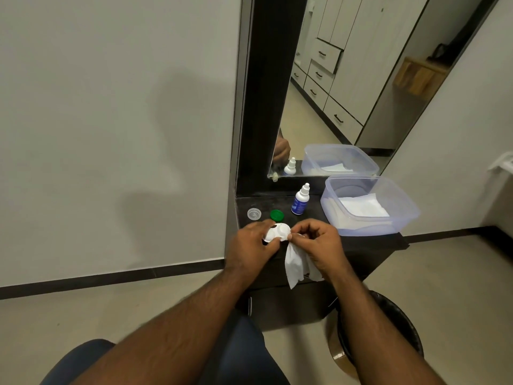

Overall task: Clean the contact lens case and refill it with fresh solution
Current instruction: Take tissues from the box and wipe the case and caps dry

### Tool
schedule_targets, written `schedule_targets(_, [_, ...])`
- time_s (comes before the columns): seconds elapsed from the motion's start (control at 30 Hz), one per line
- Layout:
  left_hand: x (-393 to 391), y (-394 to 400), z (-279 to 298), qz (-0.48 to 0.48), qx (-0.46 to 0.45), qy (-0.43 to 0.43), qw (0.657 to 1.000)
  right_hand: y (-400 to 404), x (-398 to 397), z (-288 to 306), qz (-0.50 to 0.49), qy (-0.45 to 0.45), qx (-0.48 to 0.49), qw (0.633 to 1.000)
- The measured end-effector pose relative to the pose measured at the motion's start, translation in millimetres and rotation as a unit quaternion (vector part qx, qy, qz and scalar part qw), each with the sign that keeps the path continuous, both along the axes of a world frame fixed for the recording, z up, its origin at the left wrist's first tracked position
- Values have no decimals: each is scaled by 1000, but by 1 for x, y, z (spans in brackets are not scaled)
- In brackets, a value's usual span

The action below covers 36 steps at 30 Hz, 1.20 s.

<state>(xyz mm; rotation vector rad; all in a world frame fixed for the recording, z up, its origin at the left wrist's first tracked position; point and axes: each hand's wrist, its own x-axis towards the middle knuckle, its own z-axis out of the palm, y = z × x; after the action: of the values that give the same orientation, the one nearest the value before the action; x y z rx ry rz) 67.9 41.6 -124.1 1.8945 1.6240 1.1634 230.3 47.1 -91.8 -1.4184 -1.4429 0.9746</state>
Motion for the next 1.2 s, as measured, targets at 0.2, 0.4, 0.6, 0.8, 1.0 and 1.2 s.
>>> schedule_targets(0.2, [-1,0,0,-5,-2,7,1000,2,-4,0,-49,14,10,999])
schedule_targets(0.4, [-1,-1,1,-4,5,4,1000,2,0,-1,-31,-3,-5,1000])
schedule_targets(0.6, [0,0,4,2,1,-18,1000,2,-1,-3,-11,-13,-13,1000])
schedule_targets(0.8, [-2,-1,3,-8,0,-7,1000,6,-3,-4,-47,16,-9,999])
schedule_targets(1.0, [-3,0,1,-24,-2,8,1000,12,-2,3,-43,21,-30,998])
schedule_targets(1.2, [-3,0,1,-30,3,21,999,13,-9,0,-65,40,-19,997])
